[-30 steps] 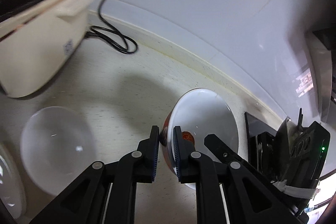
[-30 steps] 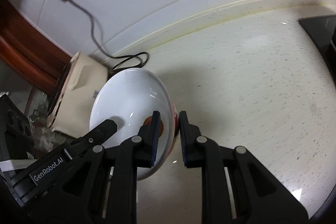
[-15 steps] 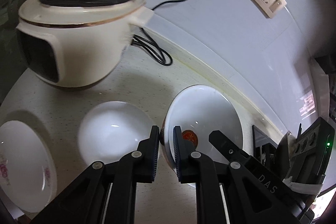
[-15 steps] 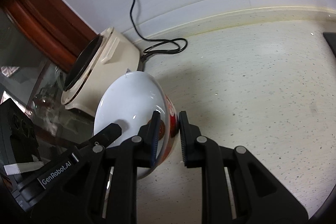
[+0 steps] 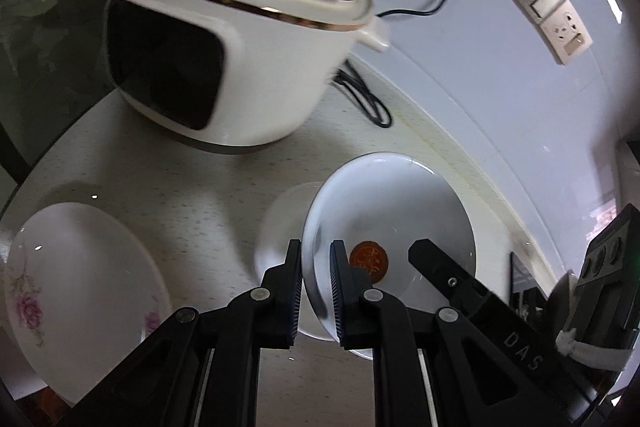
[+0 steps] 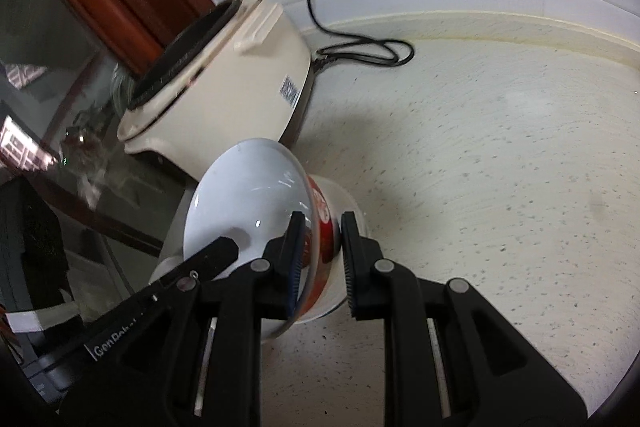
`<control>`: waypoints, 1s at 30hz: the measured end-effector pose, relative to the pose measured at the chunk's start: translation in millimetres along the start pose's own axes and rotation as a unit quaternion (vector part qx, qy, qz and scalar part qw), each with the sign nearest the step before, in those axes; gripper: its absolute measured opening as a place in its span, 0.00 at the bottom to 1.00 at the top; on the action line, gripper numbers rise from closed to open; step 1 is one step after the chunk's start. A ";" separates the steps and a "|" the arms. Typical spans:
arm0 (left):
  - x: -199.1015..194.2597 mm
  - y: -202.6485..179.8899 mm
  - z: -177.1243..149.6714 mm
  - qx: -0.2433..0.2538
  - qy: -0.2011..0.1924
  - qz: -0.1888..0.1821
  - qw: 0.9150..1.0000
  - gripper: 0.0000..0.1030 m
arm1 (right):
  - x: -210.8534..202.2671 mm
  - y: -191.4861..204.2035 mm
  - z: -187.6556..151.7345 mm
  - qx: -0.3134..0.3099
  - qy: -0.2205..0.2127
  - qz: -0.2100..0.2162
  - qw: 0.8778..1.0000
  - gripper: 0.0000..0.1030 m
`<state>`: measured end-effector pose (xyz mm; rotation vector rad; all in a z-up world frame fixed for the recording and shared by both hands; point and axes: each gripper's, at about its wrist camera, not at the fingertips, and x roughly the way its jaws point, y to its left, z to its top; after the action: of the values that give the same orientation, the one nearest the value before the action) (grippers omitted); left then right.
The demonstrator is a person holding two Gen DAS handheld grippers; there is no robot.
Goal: Organize plates and bowls
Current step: 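Carry the red-patterned bowl with both tools over the plate stack, then lower the red-patterned bowl into the white bowl and open both tools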
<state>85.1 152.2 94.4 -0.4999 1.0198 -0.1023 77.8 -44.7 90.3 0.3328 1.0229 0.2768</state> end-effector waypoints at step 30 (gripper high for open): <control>34.9 -0.7 2.9 0.059 0.008 0.035 0.998 0.19 | 20.7 12.4 -5.4 -0.080 0.016 -0.071 0.994 0.21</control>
<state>106.1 141.8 68.4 -0.3564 1.0384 -0.1038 82.5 -24.7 76.4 0.1105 1.0430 0.2353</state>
